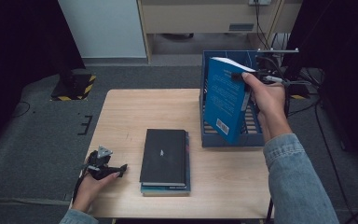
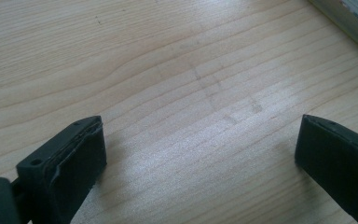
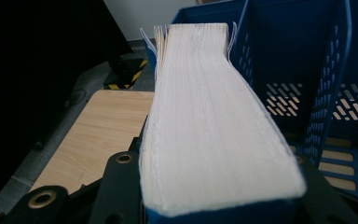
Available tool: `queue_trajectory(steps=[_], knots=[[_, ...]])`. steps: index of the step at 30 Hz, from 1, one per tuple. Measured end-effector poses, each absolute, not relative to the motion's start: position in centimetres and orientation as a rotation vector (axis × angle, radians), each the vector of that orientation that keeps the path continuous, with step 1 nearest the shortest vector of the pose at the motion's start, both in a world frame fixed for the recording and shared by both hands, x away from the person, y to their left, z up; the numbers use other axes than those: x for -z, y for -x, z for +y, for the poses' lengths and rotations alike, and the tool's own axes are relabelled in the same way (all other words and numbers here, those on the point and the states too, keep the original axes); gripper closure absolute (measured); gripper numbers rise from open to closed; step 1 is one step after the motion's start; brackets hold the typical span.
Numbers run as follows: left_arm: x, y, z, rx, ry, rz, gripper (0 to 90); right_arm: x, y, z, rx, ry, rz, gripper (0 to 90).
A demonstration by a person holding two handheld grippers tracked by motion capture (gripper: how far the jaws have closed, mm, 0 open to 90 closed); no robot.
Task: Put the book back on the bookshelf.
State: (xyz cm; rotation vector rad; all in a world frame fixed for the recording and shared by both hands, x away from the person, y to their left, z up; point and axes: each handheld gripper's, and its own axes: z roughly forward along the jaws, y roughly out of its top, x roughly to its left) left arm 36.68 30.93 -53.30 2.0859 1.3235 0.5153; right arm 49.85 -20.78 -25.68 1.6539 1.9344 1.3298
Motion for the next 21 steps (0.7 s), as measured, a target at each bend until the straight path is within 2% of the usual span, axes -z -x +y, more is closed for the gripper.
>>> queue_trajectory(steps=[21], knots=[[53.3,-36.7,30.9,-0.513,-2.087,1.323,1.2,25.7,-51.1,-18.9,-1.316,-1.645,1.82,60.1]])
